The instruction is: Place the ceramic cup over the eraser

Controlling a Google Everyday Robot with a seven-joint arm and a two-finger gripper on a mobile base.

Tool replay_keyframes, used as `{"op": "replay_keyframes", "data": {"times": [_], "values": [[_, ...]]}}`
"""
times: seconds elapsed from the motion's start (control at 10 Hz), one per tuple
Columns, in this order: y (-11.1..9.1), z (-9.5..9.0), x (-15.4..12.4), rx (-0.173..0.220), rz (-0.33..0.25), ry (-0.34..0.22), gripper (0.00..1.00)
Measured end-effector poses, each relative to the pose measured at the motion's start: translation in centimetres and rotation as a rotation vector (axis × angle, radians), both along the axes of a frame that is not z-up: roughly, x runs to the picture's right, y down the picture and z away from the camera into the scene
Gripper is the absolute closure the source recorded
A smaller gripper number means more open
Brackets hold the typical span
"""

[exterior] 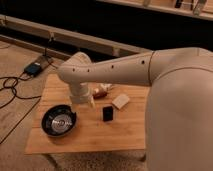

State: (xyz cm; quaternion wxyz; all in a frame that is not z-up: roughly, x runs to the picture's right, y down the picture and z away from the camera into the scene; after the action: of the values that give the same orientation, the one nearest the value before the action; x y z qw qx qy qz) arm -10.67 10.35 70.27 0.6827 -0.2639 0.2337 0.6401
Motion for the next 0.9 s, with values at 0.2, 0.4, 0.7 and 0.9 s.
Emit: {"op": "replay_keyframes", "data": {"times": [0.2,0.4,0.7,0.9], "values": [[-0.3,0.2,-0.1,0.004,0.001,-0.002,0.35],[-2.2,2.1,-0.4,0.045,-0.009,-0.031,0.35],[-6.1,5.5,-0.4,0.105,-0.044,-0.09,0.35],[-7.8,7.4,-0.3,0.119,-0.069,-0.125,0.35]]}}
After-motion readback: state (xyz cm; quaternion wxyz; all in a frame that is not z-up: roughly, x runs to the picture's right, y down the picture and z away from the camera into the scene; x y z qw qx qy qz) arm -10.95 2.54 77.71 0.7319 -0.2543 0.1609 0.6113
